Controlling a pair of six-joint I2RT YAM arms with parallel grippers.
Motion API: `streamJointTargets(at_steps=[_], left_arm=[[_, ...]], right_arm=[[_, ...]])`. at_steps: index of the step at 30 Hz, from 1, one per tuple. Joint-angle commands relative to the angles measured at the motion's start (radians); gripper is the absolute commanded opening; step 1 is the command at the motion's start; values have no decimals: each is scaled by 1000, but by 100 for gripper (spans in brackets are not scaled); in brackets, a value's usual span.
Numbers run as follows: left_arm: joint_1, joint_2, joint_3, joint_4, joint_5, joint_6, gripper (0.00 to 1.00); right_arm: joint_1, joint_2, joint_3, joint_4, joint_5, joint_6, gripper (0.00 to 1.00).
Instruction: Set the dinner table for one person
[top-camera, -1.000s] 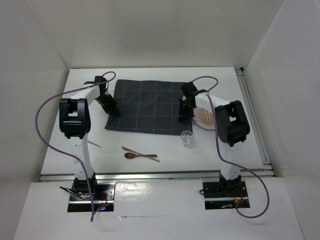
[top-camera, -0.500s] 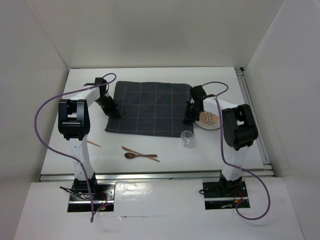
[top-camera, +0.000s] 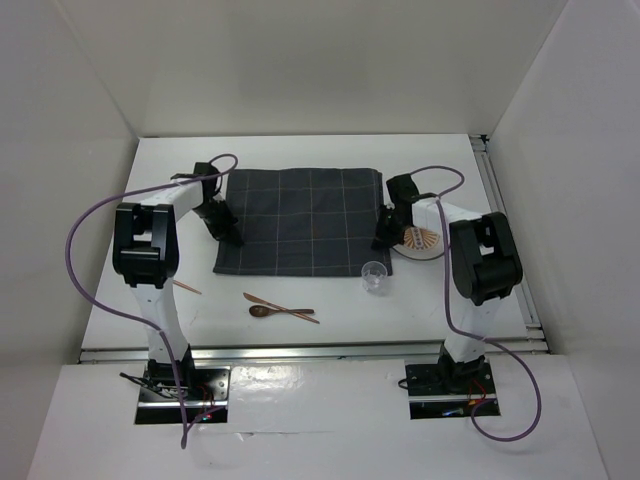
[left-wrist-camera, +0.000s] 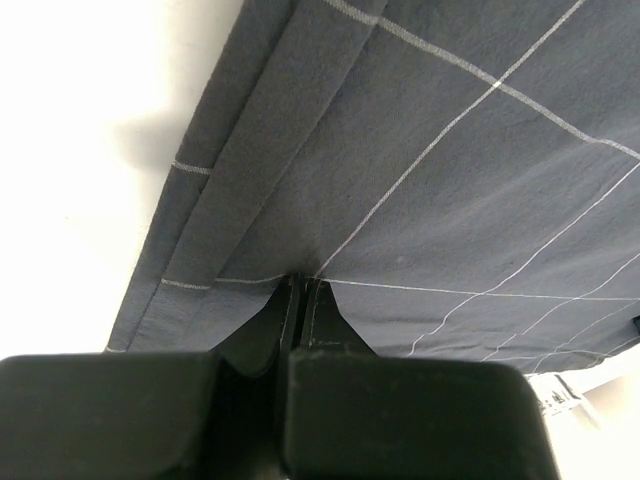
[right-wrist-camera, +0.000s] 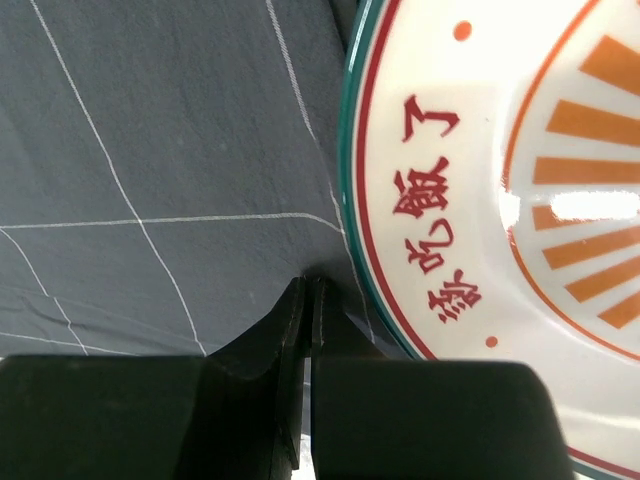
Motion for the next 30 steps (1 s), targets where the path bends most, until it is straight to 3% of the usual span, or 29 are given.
streamJointTargets(at_steps=[1,15,25,27,30], left_arm=[[-3,-7,-32,-33,-84,33,0],[-3,-44,-114,-22,-122,43,0],[-3,-66,-47,-63,-159,43,0],[-3,-85,-12,-96,-168,52,4],[-3,-124,69,-126,-177,62,21]], right_arm=[[-10,-9,-56,-66,95,-27,0],[28,-54,-170,-66,127,-9,0],[48,-98,-92,-109,136,-9,0],[48,-110,-38,-152,150,-9,0],[48,-138,105,-224,185,-9,5]])
